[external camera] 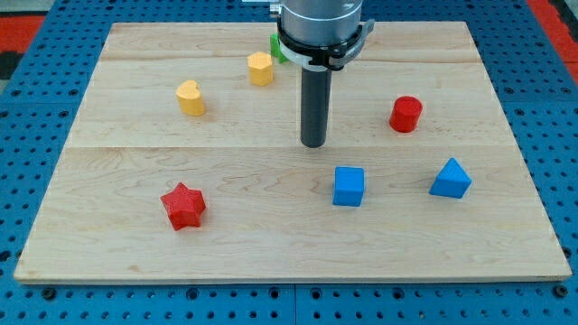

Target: Push blue triangle towards down

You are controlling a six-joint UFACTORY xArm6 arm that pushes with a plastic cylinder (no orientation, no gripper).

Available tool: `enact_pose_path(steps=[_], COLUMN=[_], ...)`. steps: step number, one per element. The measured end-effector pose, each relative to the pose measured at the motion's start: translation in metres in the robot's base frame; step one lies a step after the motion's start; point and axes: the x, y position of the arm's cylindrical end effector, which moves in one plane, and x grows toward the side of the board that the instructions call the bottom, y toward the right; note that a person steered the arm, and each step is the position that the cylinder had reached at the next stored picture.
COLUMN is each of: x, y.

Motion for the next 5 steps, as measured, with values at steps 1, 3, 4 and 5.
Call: enact_pose_path(steps=[1,3,4,5], x=[0.004,0.01,0.01,0.007], y=[0.034,0.093,0.105,0.142])
